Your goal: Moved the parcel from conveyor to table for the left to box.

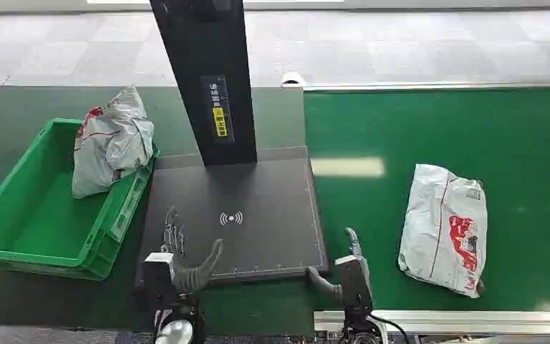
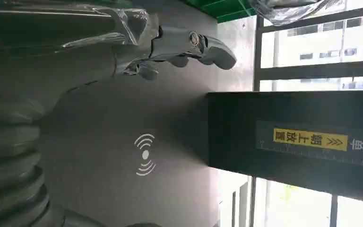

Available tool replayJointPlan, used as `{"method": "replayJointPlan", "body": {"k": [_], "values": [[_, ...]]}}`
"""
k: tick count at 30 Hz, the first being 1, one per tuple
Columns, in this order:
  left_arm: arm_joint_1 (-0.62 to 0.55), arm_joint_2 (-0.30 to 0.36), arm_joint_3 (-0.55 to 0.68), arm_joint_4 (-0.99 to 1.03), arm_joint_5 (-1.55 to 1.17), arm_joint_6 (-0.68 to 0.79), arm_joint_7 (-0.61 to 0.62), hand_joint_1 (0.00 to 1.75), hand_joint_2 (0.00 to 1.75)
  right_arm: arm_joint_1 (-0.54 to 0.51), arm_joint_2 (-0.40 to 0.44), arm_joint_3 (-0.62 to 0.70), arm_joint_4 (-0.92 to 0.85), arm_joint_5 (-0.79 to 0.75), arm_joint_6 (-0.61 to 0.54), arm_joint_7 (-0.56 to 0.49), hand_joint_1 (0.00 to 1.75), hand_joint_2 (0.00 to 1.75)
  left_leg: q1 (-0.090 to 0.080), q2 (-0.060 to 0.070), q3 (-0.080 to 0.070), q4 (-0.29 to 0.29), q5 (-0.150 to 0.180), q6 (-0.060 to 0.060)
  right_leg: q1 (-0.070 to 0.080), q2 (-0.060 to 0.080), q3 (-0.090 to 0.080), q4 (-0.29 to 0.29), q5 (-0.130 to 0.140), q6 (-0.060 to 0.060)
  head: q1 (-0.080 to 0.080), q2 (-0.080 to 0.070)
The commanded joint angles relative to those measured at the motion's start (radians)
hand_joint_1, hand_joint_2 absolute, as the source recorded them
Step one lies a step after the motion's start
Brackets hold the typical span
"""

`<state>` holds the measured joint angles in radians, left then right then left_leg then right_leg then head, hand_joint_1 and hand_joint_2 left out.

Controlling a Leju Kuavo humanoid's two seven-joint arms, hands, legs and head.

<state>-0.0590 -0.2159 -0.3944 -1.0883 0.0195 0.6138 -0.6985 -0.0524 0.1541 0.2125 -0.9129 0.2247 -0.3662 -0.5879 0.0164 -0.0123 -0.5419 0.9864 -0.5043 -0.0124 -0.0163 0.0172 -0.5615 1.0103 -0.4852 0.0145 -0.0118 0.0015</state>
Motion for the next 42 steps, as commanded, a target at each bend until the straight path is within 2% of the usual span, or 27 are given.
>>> {"method": "replayJointPlan", "body": {"k": [1,3,4,5,6,7,8,9,10,13,14,15,17,18,20,21,22,27,29,33,37,39,42], "values": [[0.033,0.015,-0.037,-0.043,0.018,0.008,0.0,0.0,1.75,0.03,-0.097,-0.056,-0.217,0.116,-0.078,0.047,0.0,1.75,-0.001,0.001,0.0,-0.001,0.001,0.001,0.0,-0.002,0.0,-0.001,0.001,-0.001,0.0,0.0],[0.059,0.019,-0.051,-0.067,0.021,0.008,0.0,0.0,1.75,0.033,-0.161,-0.126,-0.32,0.281,-0.134,0.176,0.0,1.75,-0.001,-0.001,-0.001,0.0,0.001,0.001,-0.001,-0.003,-0.001,0.0,0.0,0.0,0.0,0.0],[0.067,0.017,-0.053,-0.073,0.026,0.003,0.0,0.0,1.75,0.015,-0.189,-0.168,-0.333,0.346,-0.113,0.259,0.0,1.75,-0.002,-0.002,-0.001,0.0,0.001,0.002,-0.001,-0.004,-0.001,0.0,0.0,0.0,0.0,0.0],[0.069,0.017,-0.057,-0.068,0.037,-0.018,0.0,0.0,1.75,-0.022,-0.208,-0.238,-0.317,0.394,-0.08,0.33,0.0,1.75,-0.002,-0.001,-0.001,0.0,0.001,0.001,-0.002,-0.002,-0.001,0.0,0.0,0.0,0.0,0.0],[0.061,0.013,-0.063,-0.046,0.043,-0.042,0.0,0.0,1.75,-0.087,-0.24,-0.297,-0.231,0.524,-0.03,0.497,0.0,1.75,-0.002,-0.001,-0.001,0.0,0.001,0.002,-0.002,-0.003,-0.001,0.0,0.0,0.0,0.0,0.0],[0.052,0.009,-0.071,-0.029,0.038,-0.047,0.0,0.0,1.75,-0.145,-0.259,-0.355,-0.157,0.564,0.015,0.538,0.0,1.75,-0.002,0.0,-0.001,0.0,0.001,0.002,-0.002,-0.002,-0.001,0.0,0.001,0.001,0.0,0.0],[0.042,0.002,-0.082,-0.012,0.038,-0.062,0.0,0.0,1.75,-0.226,-0.285,-0.442,-0.031,0.531,0.062,0.538,0.0,1.75,-0.003,0.001,-0.001,0.0,0.002,0.003,-0.002,-0.002,-0.001,-0.001,0.002,0.001,0.0,0.0],[0.038,-0.003,-0.083,-0.007,0.036,-0.059,0.0,0.0,1.75,-0.264,-0.301,-0.472,0.039,0.527,0.073,0.496,0.0,1.75,-0.003,0.001,-0.001,0.0,0.002,0.003,-0.002,-0.001,0.0,-0.002,0.003,0.001,0.0,0.0],[0.03,-0.003,-0.095,0.01,0.035,-0.074,0.0,0.0,1.75,-0.295,-0.317,-0.496,0.109,0.574,0.064,0.555,0.0,1.75,-0.005,0.0,0.0,0.0,0.002,0.003,-0.004,-0.002,0.0,-0.001,0.002,0.001,0.0,0.0],[0.016,-0.012,-0.106,0.032,0.036,-0.078,0.0,0.0,1.75,-0.354,-0.351,-0.569,0.25,0.579,0.087,0.566,0.0,1.75,-0.006,-0.001,0.0,0.0,0.003,0.004,-0.006,-0.003,0.001,-0.002,0.004,0.004,0.0,0.0],[0.013,-0.014,-0.11,0.038,0.037,-0.082,0.0,0.0,1.75,-0.369,-0.365,-0.567,0.298,0.618,0.099,0.633,0.0,1.75,-0.006,-0.001,0.0,0.0,0.004,0.004,-0.006,-0.003,0.001,-0.003,0.004,0.004,0.0,0.0],[0.012,-0.015,-0.11,0.039,0.036,-0.082,0.0,0.0,1.75,-0.371,-0.368,-0.569,0.309,0.621,0.102,0.634,0.0,1.75,-0.006,-0.002,0.0,0.0,0.004,0.004,-0.005,-0.004,0.002,-0.003,0.005,0.004,0.0,0.0],[0.007,-0.014,-0.119,0.047,0.037,-0.096,0.0,0.0,1.75,-0.394,-0.383,-0.58,0.404,0.638,0.206,0.73,0.0,1.75,-0.006,-0.001,0.001,0.001,0.003,0.004,-0.006,-0.002,0.002,-0.002,0.004,0.004,0.0,0.0],[0.006,-0.014,-0.118,0.047,0.037,-0.096,0.0,0.0,1.75,-0.393,-0.385,-0.58,0.426,0.642,0.228,0.736,0.0,1.75,-0.006,-0.002,0.001,0.0,0.003,0.005,-0.006,-0.003,0.002,-0.002,0.004,0.004,0.0,0.0],[0.002,-0.014,-0.112,0.048,0.039,-0.093,0.001,0.0,1.75,-0.415,-0.377,-0.595,0.509,0.624,0.345,0.758,0.02,1.75,-0.005,-0.001,0.002,0.001,0.002,0.004,-0.005,-0.002,0.002,-0.002,0.003,0.004,-0.001,0.0],[-0.001,-0.012,-0.111,0.046,0.039,-0.094,0.001,0.0,1.75,-0.42,-0.367,-0.594,0.512,0.624,0.345,0.759,0.61,1.75,-0.005,-0.002,0.002,-0.001,0.003,0.005,-0.005,-0.003,0.003,-0.003,0.004,0.003,-0.001,0.0],[-0.002,-0.011,-0.109,0.044,0.039,-0.095,0.002,0.0,1.75,-0.424,-0.362,-0.593,0.516,0.625,0.34,0.761,1.71,1.75,-0.005,-0.001,0.002,0.0,0.003,0.005,-0.005,-0.002,0.002,-0.002,0.004,0.004,0.0,0.0],[0.003,-0.011,-0.09,0.014,0.028,-0.081,0.018,0.0,1.75,-0.513,-0.336,-0.562,0.568,0.66,0.357,0.794,1.75,1.75,-0.004,0.007,0.002,0.001,0.003,0.005,-0.004,0.005,0.0,-0.001,0.005,0.004,-0.001,0.0],[0.004,-0.012,-0.085,0.01,0.027,-0.076,0.021,0.0,1.75,-0.527,-0.331,-0.561,0.571,0.66,0.365,0.791,1.75,1.75,-0.004,0.005,0.001,0.001,0.004,0.005,-0.003,0.003,0.001,-0.002,0.006,0.004,0.0,0.0],[0.014,-0.014,-0.056,-0.016,0.019,-0.062,0.026,0.0,1.75,-0.589,-0.298,-0.57,0.574,0.632,0.401,0.734,1.75,1.75,-0.004,0.01,0.0,0.0,0.005,0.005,-0.003,0.006,-0.001,-0.002,0.01,0.003,0.0,0.0],[0.019,-0.011,-0.049,-0.022,0.018,-0.059,0.026,0.0,1.75,-0.61,-0.289,-0.566,0.577,0.628,0.411,0.728,1.75,1.75,-0.004,0.013,0.003,0.0,0.004,0.004,-0.003,0.009,0.0,-0.001,0.01,0.002,-0.001,0.0],[0.028,-0.013,-0.039,-0.029,0.016,-0.053,0.023,0.0,1.75,-0.626,-0.284,-0.567,0.584,0.61,0.422,0.688,1.75,1.75,-0.004,0.012,0.001,0.0,0.005,0.004,-0.003,0.009,-0.001,-0.002,0.011,0.002,-0.001,0.0],[0.031,-0.012,-0.036,-0.031,0.016,-0.051,0.022,0.0,1.75,-0.639,-0.277,-0.563,0.582,0.609,0.423,0.683,1.75,1.75,-0.004,0.011,0.005,0.001,0.003,0.005,-0.003,0.009,0.001,-0.001,0.008,0.003,0.0,0.0]]}}
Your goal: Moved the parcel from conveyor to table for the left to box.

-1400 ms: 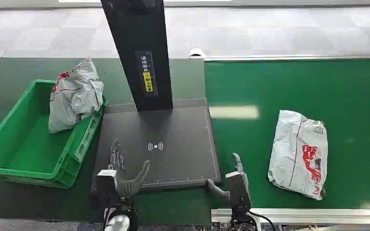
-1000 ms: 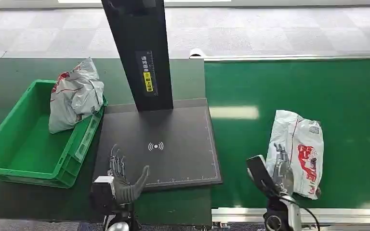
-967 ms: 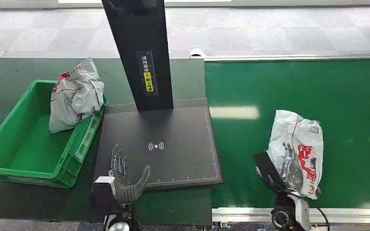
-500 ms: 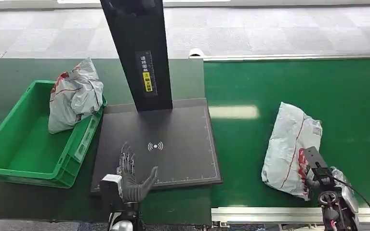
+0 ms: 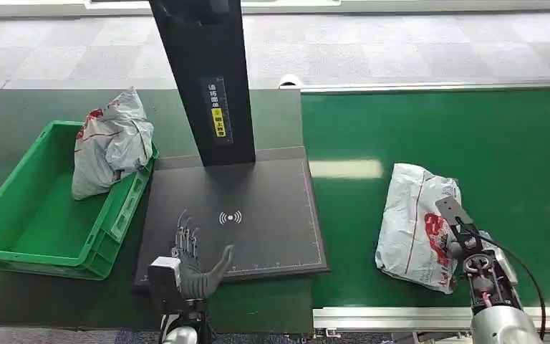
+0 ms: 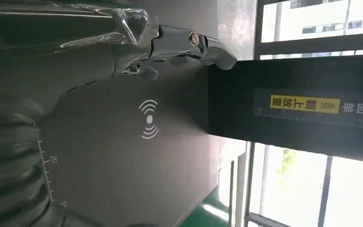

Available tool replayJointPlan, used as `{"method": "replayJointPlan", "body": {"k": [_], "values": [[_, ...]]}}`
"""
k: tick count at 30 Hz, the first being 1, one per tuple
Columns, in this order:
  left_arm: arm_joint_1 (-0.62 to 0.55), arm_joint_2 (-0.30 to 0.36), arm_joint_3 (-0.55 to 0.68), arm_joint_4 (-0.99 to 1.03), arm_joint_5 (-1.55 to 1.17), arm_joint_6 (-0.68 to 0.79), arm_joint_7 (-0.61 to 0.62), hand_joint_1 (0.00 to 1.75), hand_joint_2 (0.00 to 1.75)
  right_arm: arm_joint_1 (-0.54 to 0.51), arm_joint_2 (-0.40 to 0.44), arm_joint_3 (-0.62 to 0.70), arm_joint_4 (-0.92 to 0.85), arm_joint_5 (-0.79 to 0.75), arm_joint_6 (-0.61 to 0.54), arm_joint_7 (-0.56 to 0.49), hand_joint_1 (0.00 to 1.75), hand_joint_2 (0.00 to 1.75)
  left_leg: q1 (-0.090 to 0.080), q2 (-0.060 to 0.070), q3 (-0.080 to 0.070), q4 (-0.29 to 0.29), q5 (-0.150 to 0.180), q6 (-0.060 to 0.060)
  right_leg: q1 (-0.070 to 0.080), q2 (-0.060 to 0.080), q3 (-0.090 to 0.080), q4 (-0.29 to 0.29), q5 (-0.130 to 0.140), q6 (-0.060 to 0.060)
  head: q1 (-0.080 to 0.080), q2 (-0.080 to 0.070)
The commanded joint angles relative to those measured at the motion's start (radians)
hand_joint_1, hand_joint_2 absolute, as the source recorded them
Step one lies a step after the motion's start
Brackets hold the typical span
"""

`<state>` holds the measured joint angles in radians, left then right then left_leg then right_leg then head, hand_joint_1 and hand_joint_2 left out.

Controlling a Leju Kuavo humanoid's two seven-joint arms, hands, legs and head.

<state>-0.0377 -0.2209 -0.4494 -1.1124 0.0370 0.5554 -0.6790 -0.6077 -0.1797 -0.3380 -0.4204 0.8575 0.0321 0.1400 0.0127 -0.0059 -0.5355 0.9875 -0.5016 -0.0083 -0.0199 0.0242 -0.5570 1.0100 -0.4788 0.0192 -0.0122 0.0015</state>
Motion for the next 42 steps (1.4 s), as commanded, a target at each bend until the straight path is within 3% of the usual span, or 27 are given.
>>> {"method": "replayJointPlan", "body": {"k": [1,4,9,13,14,15,20,25,31,42], "values": [[0.009,-0.007,0.019,-0.007,-0.002,0.008,0.003,0.0,1.75,-0.083,0.057,-0.013,0.089,-0.024,0.024,-0.045,1.75,1.75,0.0,0.003,-0.001,0.0,0.0,0.0,0.0,0.001,-0.002,0.0,0.001,-0.001,0.0,0.0],[0.009,-0.007,0.019,-0.007,-0.002,0.008,0.003,0.0,1.75,-0.082,0.056,-0.013,0.09,-0.024,0.025,-0.045,1.75,1.75,0.0,0.001,-0.002,0.0,0.0,0.0,0.0,-0.001,-0.002,0.0,0.001,-0.001,0.0,0.0],[0.024,-0.009,0.046,-0.032,-0.002,0.032,-0.003,0.0,1.75,-0.124,0.092,0.016,0.044,-0.031,-0.008,-0.141,1.75,1.75,-0.001,0.0,-0.005,0.0,0.0,0.0,0.0,-0.001,-0.004,0.001,0.001,-0.001,0.0,0.0],[0.06,-0.008,0.069,-0.083,-0.017,0.05,0.004,0.0,1.75,-0.088,0.146,0.136,-0.197,-0.029,-0.079,-0.165,1.75,1.75,-0.001,0.004,-0.007,0.001,0.0,0.0,0.0,0.002,-0.008,0.002,0.002,-0.002,0.0,0.0],[0.065,-0.008,0.071,-0.089,-0.021,0.051,0.006,0.0,1.75,-0.062,0.15,0.173,-0.282,-0.029,-0.096,-0.134,1.34,1.75,-0.001,0.003,-0.007,0.001,0.0,0.0,0.0,0.001,-0.008,0.002,0.001,-0.002,0.0,0.0],[0.069,-0.009,0.072,-0.095,-0.025,0.052,0.008,0.0,1.75,-0.031,0.152,0.205,-0.375,-0.033,-0.104,-0.111,0.0,1.75,-0.001,0.002,-0.008,0.0,0.0,0.0,-0.001,0.0,-0.008,0.002,0.001,-0.002,0.0,0.0],[0.056,0.018,0.05,-0.056,-0.019,0.05,0.009,0.0,1.75,0.103,0.123,0.298,-0.692,-0.039,-0.13,-0.026,0.0,1.75,0.0,-0.004,-0.008,0.0,0.001,0.001,0.0,-0.006,-0.006,0.0,0.0,-0.002,0.0,0.0],[0.054,-0.008,0.05,-0.05,-0.009,0.04,-0.011,0.0,1.75,0.199,0.099,0.3,-0.818,-0.054,-0.142,-0.014,0.0,1.75,0.0,-0.006,-0.008,-0.001,0.001,0.001,0.0,-0.008,-0.005,-0.001,0.0,-0.001,0.0,0.0],[0.058,-0.005,0.042,-0.06,-0.018,0.042,0.002,0.0,1.75,0.222,0.09,0.295,-0.822,-0.065,-0.143,-0.018,0.0,1.75,0.0,-0.005,-0.008,0.0,0.001,0.001,0.0,-0.007,-0.006,0.0,0.0,-0.001,0.0,0.0],[0.051,-0.006,0.028,-0.046,-0.025,0.021,0.011,0.0,1.75,0.187,0.077,0.281,-0.662,-0.085,-0.124,-0.025,0.0,1.75,0.0,-0.004,-0.007,-0.001,0.001,0.001,0.0,-0.006,-0.005,-0.001,0.0,-0.001,0.0,0.0]]}}
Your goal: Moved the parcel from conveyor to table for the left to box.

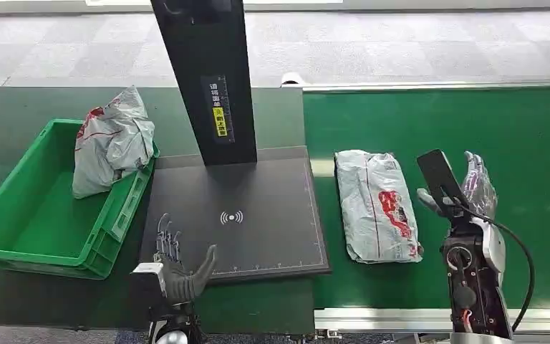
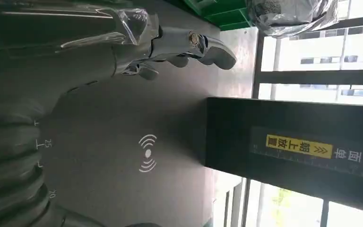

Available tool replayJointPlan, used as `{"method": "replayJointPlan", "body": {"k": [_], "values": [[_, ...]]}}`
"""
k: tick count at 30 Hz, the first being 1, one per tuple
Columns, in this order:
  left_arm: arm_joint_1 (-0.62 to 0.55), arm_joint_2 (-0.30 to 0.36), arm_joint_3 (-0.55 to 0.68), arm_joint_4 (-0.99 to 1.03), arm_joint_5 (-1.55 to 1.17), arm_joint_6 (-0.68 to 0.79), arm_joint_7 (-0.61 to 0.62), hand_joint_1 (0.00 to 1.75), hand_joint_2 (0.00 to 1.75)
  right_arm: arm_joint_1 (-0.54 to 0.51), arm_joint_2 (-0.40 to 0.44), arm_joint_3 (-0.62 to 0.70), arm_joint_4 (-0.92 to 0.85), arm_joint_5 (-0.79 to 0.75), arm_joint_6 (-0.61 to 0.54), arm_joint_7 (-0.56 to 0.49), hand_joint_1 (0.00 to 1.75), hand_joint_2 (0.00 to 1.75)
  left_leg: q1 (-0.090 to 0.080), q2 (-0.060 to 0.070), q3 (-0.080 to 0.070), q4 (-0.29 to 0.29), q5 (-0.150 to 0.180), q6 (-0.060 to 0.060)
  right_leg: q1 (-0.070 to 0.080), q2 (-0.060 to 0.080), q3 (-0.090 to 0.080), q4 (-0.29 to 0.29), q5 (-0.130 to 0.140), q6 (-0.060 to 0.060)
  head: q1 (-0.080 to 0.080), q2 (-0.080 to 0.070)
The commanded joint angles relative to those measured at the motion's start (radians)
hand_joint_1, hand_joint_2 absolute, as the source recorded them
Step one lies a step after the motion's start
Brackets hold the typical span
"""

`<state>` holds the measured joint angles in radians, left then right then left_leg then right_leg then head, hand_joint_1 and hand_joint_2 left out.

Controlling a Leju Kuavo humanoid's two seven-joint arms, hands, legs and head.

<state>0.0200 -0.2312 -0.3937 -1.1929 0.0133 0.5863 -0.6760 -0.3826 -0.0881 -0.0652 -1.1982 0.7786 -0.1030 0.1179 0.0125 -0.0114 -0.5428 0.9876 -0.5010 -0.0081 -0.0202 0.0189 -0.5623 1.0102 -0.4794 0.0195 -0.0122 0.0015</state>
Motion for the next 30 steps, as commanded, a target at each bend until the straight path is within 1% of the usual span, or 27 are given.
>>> {"method": "replayJointPlan", "body": {"k": [1,2,6,7,9,10,12,15,16,18,20,21,22,28,30], "values": [[-0.015,0.003,-0.031,0.044,-0.004,-0.021,0.012,0.0,1.75,-0.064,-0.014,0.002,0.184,-0.016,0.035,-0.011,0.0,1.75,0.0,0.001,0.0,-0.001,0.001,0.001,0.001,-0.002,0.001,-0.002,0.001,-0.001,0.0,0.0],[-0.02,0.002,-0.033,0.05,-0.005,-0.026,0.013,0.0,1.75,-0.081,-0.013,-0.002,0.228,-0.024,0.043,-0.031,0.0,1.75,0.0,0.001,0.0,-0.001,0.001,0.001,0.0,-0.001,0.0,-0.001,0.001,-0.001,0.0,0.0],[-0.049,-0.003,-0.052,0.094,-0.003,-0.058,0.012,0.0,1.75,-0.202,0.005,-0.018,0.602,-0.035,0.031,-0.13,0.0,1.75,0.0,0.003,0.001,-0.001,0.001,0.001,0.001,0.001,0.001,-0.002,0.002,-0.001,0.0,0.0],[-0.056,-0.002,-0.058,0.106,-0.003,-0.063,0.012,0.0,1.75,-0.219,0.01,-0.013,0.668,-0.03,0.045,-0.131,0.0,1.75,0.001,0.004,0.002,-0.002,0.002,0.001,0.001,0.002,0.001,-0.003,0.003,-0.001,0.0,0.0],[-0.068,-0.004,-0.063,0.129,0.007,-0.061,-0.004,0.0,1.75,-0.249,0.029,-0.002,0.788,-0.013,0.025,-0.142,0.0,1.75,0.001,0.002,0.002,-0.002,0.001,0.001,0.001,0.0,0.002,-0.003,0.002,-0.001,0.0,0.0],[-0.077,-0.007,-0.065,0.142,0.015,-0.058,-0.013,0.0,1.75,-0.258,0.056,-0.004,0.848,-0.019,0.04,-0.151,0.0,1.75,0.001,0.003,0.002,-0.003,0.002,0.001,0.001,0.0,0.002,-0.004,0.003,-0.002,0.0,0.0],[-0.084,-0.007,-0.068,0.15,0.03,-0.051,-0.022,0.0,1.75,-0.264,0.084,0.0,0.894,-0.023,0.066,-0.159,0.0,1.75,0.001,0.004,0.003,-0.003,0.002,0.001,0.002,0.001,0.002,-0.004,0.003,-0.002,0.0,0.0],[-0.081,-0.005,-0.066,0.136,0.035,-0.039,-0.022,0.0,1.75,-0.267,0.12,0.022,0.915,-0.005,0.085,-0.133,0.0,1.75,0.001,0.004,0.002,-0.001,0.001,0.0,0.001,0.002,0.001,-0.002,0.001,-0.002,0.0,0.0],[-0.076,-0.002,-0.069,0.126,0.037,-0.036,-0.021,0.0,1.75,-0.269,0.128,0.028,0.92,-0.001,0.106,-0.117,0.0,1.75,0.001,0.005,0.002,-0.002,0.001,0.0,0.001,0.002,0.001,-0.002,0.002,-0.002,0.0,0.0],[-0.075,-0.001,-0.069,0.125,0.038,-0.036,-0.021,0.0,1.75,-0.269,0.132,0.029,0.922,0.0,0.107,-0.112,0.0,1.75,0.001,0.005,0.001,-0.001,0.0,0.0,0.001,0.002,-0.001,-0.001,0.001,-0.002,0.0,0.0],[-0.076,0.003,-0.078,0.126,0.041,-0.035,-0.017,0.0,1.75,-0.265,0.135,0.036,0.926,0.003,0.144,-0.078,0.0,1.75,0.001,0.003,0.0,-0.001,0.001,0.001,0.001,0.0,-0.001,-0.001,0.001,-0.002,0.0,0.0],[-0.077,0.002,-0.079,0.129,0.042,-0.035,-0.017,0.0,1.75,-0.264,0.135,0.036,0.927,0.004,0.147,-0.076,0.21,1.75,0.001,0.002,0.0,0.0,0.001,0.001,0.001,0.0,-0.001,-0.001,0.001,-0.001,0.0,0.0],[-0.078,0.002,-0.081,0.133,0.044,-0.034,-0.018,0.0,1.75,-0.26,0.134,0.036,0.928,0.004,0.153,-0.069,1.75,1.75,0.001,0.002,0.0,-0.001,0.001,0.001,0.001,0.0,0.0,-0.001,0.001,-0.002,0.0,0.0],[-0.08,0.002,-0.083,0.137,0.051,-0.032,-0.021,0.0,1.75,-0.254,0.124,0.028,0.921,-0.002,0.157,-0.069,1.75,1.75,0.001,0.0,0.001,-0.002,0.003,0.001,0.002,-0.003,0.001,-0.003,0.002,-0.002,0.0,0.0],[-0.08,0.001,-0.084,0.134,0.052,-0.031,-0.022,0.0,1.75,-0.257,0.122,0.026,0.915,-0.005,0.151,-0.079,1.75,1.75,0.001,0.0,0.003,-0.001,0.001,0.0,0.001,-0.001,0.003,-0.001,0.0,-0.001,0.0,0.0]]}}
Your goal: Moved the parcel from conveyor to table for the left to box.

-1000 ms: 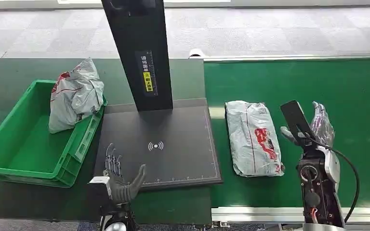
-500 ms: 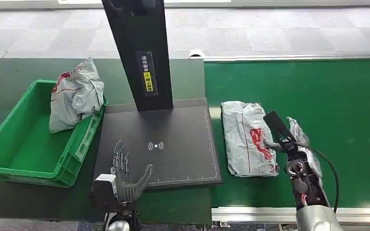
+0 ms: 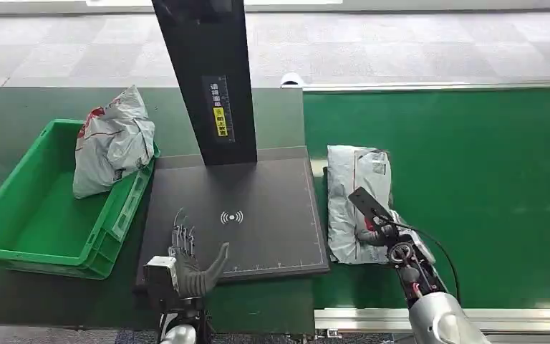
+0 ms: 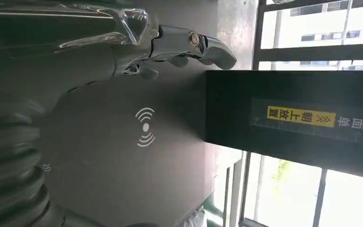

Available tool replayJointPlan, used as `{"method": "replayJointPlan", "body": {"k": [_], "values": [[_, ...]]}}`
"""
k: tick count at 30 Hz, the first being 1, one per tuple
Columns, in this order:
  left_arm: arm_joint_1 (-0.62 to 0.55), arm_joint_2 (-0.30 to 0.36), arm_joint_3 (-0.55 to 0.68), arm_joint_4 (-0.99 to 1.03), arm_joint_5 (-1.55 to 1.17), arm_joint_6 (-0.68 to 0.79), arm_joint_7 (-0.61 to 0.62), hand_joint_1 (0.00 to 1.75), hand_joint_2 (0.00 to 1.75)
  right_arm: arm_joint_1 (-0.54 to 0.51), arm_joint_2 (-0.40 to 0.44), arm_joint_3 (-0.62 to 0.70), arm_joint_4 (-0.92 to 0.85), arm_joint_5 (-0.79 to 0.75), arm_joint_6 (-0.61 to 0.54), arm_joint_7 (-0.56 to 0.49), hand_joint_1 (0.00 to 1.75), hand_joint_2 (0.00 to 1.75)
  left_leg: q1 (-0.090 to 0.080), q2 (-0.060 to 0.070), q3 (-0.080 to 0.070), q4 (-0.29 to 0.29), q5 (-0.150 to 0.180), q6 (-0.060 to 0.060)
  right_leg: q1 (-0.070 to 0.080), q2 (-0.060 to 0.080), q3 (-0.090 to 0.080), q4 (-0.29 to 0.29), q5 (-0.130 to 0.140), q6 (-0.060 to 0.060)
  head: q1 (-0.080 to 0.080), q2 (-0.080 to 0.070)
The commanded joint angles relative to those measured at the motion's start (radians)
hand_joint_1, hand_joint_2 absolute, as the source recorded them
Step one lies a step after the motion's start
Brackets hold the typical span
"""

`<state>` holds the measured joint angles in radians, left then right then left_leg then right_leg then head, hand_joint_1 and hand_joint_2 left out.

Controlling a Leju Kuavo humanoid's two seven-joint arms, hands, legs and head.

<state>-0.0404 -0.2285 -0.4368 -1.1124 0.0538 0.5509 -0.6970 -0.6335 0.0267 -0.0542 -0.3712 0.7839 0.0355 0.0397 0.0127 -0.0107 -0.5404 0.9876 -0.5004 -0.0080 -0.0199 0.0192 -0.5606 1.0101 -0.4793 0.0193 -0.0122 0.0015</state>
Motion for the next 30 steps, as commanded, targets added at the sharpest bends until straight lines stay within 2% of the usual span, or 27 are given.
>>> {"method": "replayJointPlan", "body": {"k": [1,7,12,13,15,17,19,20,24,29,30], "values": [[-0.017,-0.001,-0.039,0.051,0.013,0.008,-0.001,0.0,1.75,-0.006,0.007,0.012,0.077,-0.013,-0.008,-0.018,1.75,1.75,0.001,-0.001,0.0,-0.001,0.001,0.0,0.001,-0.003,0.001,-0.002,0.001,-0.002,0.0,0.0],[0.009,0.001,-0.024,0.007,0.013,0.041,-0.001,0.0,1.75,-0.015,0.019,-0.035,0.004,-0.072,-0.142,-0.135,1.75,1.75,0.0,0.001,-0.001,-0.001,0.001,0.001,0.001,-0.001,-0.001,-0.001,0.001,-0.002,0.0,0.0],[0.013,0.002,-0.021,0.001,0.013,0.044,-0.001,0.0,1.75,-0.02,0.016,-0.034,-0.01,-0.077,-0.145,-0.147,1.75,1.75,0.0,0.001,-0.003,0.0,0.001,0.001,0.0,-0.001,-0.002,0.0,0.001,-0.001,0.0,0.0],[0.016,0.001,-0.017,-0.004,0.014,0.049,-0.001,0.0,1.75,-0.01,0.018,-0.043,-0.042,-0.092,-0.18,-0.182,1.75,1.75,0.0,0.001,-0.003,0.0,0.0,0.001,0.0,-0.001,-0.002,0.0,0.001,-0.001,0.0,0.0],[0.017,0.025,-0.006,-0.004,0.014,0.087,-0.001,0.0,1.75,0.01,0.028,-0.048,-0.177,-0.13,-0.258,-0.271,1.75,1.75,0.0,0.0,-0.003,0.0,0.001,0.001,0.0,-0.002,-0.002,0.0,0.001,-0.001,0.0,0.0],[0.046,0.025,0.038,-0.069,-0.014,0.147,-0.001,0.0,1.75,0.085,0.032,-0.013,-0.465,-0.161,-0.295,-0.287,1.75,1.75,-0.001,0.003,-0.005,0.0,0.001,0.0,0.0,0.001,-0.005,0.001,0.001,-0.002,0.0,0.0],[0.093,-0.014,0.129,-0.138,-0.058,0.147,-0.001,0.0,1.75,0.21,0.017,0.043,-0.832,-0.182,-0.292,-0.222,1.75,1.75,-0.001,0.002,-0.006,0.001,0.0,0.0,0.0,0.0,-0.006,0.002,0.001,-0.002,0.0,0.0],[0.107,-0.033,0.164,-0.158,-0.077,0.147,-0.001,0.0,1.75,0.239,0.012,0.056,-0.918,-0.186,-0.309,-0.225,1.75,1.75,0.0,0.002,-0.008,0.002,0.0,0.0,0.0,-0.001,-0.007,0.002,0.0,-0.002,0.0,0.0],[0.13,-0.071,0.235,-0.184,-0.097,0.147,-0.001,0.0,1.75,0.325,-0.001,0.095,-1.082,-0.219,-0.341,-0.231,1.75,1.75,0.0,-0.001,-0.006,0.001,-0.001,0.0,0.0,-0.003,-0.005,0.001,-0.001,-0.001,0.0,0.0],[0.094,-0.057,0.199,-0.113,-0.011,0.147,-0.001,0.0,1.75,0.345,0.019,0.146,-1.074,-0.223,-0.351,-0.205,1.75,1.75,0.0,-0.001,-0.007,0.0,0.0,0.0,0.0,-0.002,-0.006,0.0,0.0,-0.001,0.0,0.0],[0.082,-0.054,0.191,-0.091,-0.004,0.147,-0.001,0.0,1.75,0.34,0.028,0.165,-1.037,-0.244,-0.314,-0.184,1.75,1.75,0.0,0.0,-0.007,0.0,0.0,0.0,0.0,-0.003,-0.006,0.0,0.0,-0.001,0.0,0.0]]}}
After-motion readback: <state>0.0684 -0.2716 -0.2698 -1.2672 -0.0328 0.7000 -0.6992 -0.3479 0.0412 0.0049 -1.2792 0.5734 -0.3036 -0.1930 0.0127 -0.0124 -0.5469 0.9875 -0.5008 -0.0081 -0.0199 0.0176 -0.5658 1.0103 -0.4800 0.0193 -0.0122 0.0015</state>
